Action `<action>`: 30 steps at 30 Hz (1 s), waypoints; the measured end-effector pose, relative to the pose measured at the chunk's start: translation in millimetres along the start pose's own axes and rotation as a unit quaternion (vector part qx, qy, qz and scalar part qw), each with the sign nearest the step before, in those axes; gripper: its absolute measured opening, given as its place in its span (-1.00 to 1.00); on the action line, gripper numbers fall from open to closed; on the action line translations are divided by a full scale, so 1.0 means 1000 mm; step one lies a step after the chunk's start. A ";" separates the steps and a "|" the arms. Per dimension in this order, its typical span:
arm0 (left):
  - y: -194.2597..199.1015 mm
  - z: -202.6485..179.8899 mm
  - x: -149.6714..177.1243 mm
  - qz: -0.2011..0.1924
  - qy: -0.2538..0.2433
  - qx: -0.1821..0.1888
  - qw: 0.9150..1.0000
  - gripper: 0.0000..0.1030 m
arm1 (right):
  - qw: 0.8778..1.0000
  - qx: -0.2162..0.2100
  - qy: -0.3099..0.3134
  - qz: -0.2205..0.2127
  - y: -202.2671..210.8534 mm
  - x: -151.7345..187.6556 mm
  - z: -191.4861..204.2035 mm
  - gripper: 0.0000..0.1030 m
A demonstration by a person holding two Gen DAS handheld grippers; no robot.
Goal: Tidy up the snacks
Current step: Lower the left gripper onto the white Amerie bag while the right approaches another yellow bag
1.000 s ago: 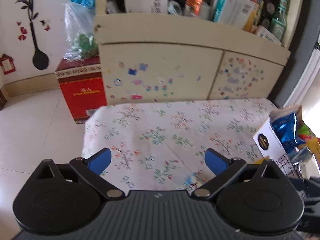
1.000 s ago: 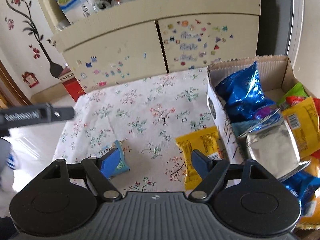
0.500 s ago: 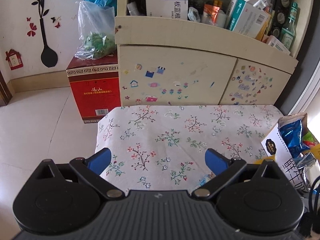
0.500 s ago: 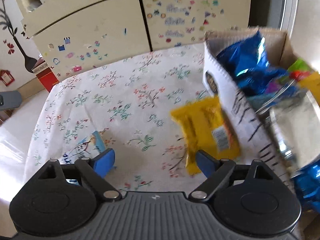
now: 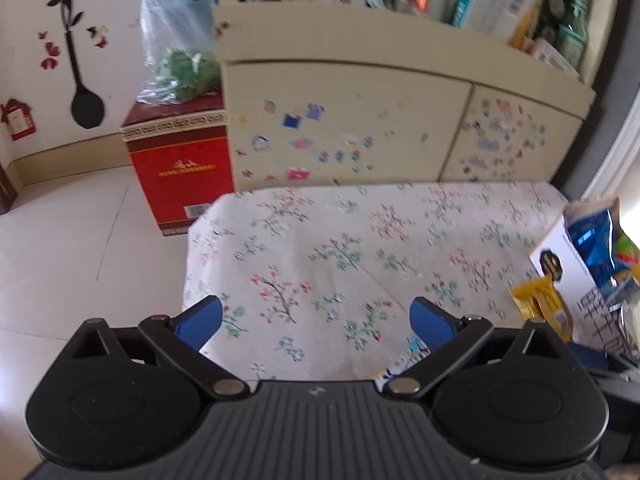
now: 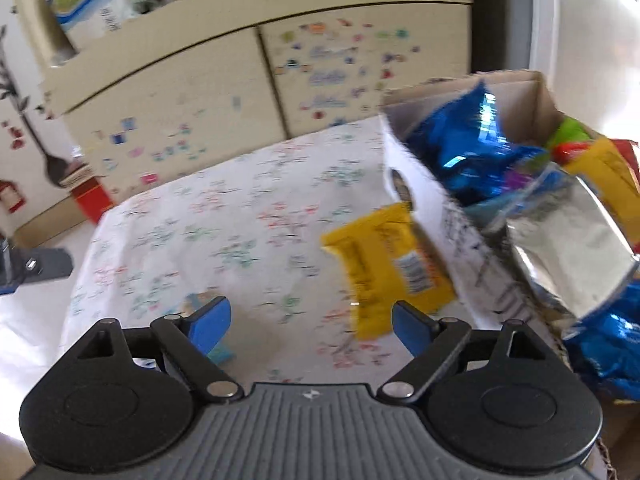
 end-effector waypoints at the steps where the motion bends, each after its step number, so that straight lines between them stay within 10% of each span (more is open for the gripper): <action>1: 0.000 -0.002 0.001 0.002 -0.003 0.003 1.000 0.93 | 1.000 0.008 0.004 -0.004 0.000 0.000 -0.001 0.79; 8: 0.002 -0.010 0.004 0.002 -0.014 0.019 1.000 0.93 | 1.000 0.015 0.014 0.014 -0.020 0.003 0.002 0.85; 15: -0.003 -0.007 0.008 0.011 -0.014 0.017 1.000 0.93 | 0.997 -0.071 0.019 0.020 -0.014 0.002 0.015 0.84; 20: -0.009 -0.011 0.013 0.014 -0.039 0.030 0.999 0.92 | 0.998 -0.009 0.051 -0.040 -0.005 -0.006 0.013 0.84; 30: -0.013 -0.018 0.019 0.028 -0.047 0.042 0.998 0.92 | 0.998 0.021 0.055 0.002 -0.035 0.000 0.011 0.85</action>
Point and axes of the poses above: each gripper's, at about its wrist camera, not at the fingertips, and y roughly against the way its jaws point, z to its left, x to its underside, the point moved 1 cm from there along -y, roughly the way its jaws point, and after that the axes turned 9 degrees about -z, right-handed, at the moved point
